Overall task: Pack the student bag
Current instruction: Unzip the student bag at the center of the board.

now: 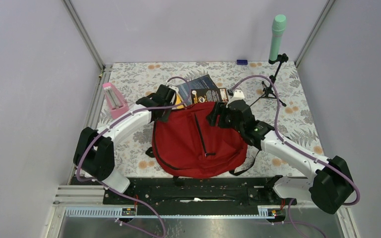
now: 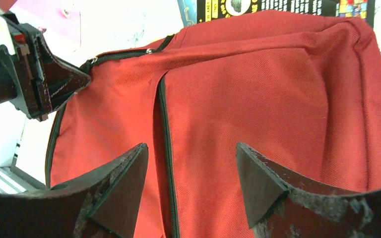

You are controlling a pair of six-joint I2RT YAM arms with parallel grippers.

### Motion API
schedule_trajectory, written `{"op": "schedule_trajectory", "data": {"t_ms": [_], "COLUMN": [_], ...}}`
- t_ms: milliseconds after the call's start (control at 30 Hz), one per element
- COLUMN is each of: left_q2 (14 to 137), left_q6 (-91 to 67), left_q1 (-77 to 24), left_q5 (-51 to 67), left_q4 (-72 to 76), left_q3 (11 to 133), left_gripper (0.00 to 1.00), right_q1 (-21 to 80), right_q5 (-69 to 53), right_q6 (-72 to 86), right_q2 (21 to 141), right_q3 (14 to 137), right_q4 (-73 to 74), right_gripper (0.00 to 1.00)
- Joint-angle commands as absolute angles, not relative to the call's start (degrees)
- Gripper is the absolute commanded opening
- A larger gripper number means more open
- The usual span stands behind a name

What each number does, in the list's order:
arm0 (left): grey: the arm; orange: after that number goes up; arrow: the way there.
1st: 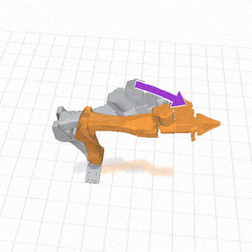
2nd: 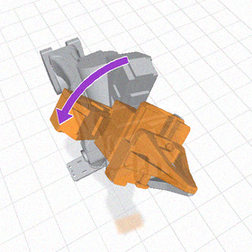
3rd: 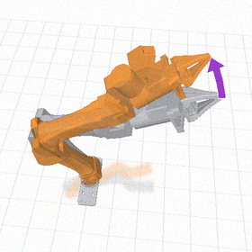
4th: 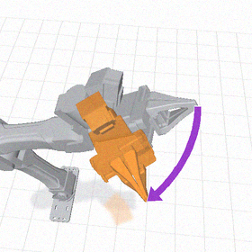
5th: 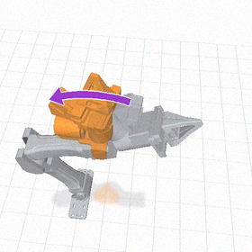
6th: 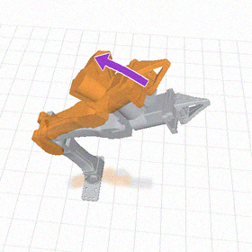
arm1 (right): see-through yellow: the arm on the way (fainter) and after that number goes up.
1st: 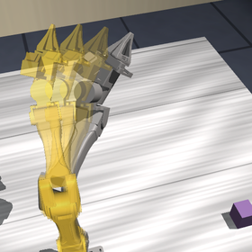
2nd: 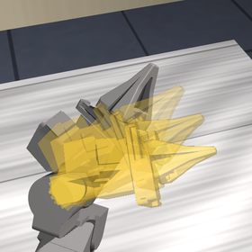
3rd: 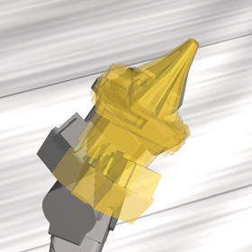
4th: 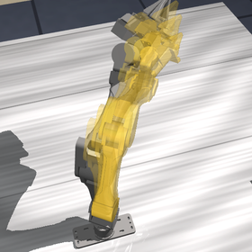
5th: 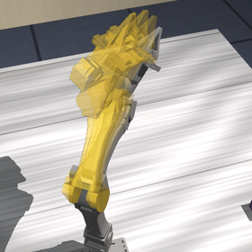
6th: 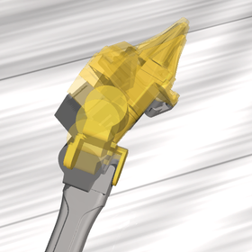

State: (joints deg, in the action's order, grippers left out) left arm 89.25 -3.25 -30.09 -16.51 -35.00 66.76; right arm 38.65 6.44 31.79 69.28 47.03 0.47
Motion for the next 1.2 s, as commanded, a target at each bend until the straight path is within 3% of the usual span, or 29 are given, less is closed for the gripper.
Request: {"op": "schedule_trajectory", "data": {"t_ms": [0, 200, 667, 900, 1167], "left_q2": [89.5, 88.4, 82.5, 81.7, 80.3], "left_q6": [-3.0, -3.4, -4.7, -4.6, -5.1], "left_q1": [-31.1, -31.6, -31.7, -31.7, -31.7], "left_q5": [-19.2, -21.2, -22.4, -23.4, -23.8], "left_q4": [-33.9, -33.7, -31.2, -31.1, -30.4], "left_q3": [68.6, 68.5, 66.3, 65.8, 65.1], "left_gripper": [0.15, 0.00, 0.00, 0.00, 0.00], "right_q1": [41.2, 46.7, 54.8, 55.0, 54.9], "right_q5": [7.6, 14.3, 25.0, 30.1, 35.3], "right_q6": [30.6, 27.0, 22.5, 18.2, 17.0], "right_q2": [70.4, 73.6, 83.7, 90.8, 97.2], "right_q3": [48.7, 51.6, 58.0, 65.9, 69.2], "right_q4": [-1.0, 1.9, 3.7, 6.3, 4.0], "right_gripper": [0.72, 0.73, 0.70, 0.74, 0.70]}}
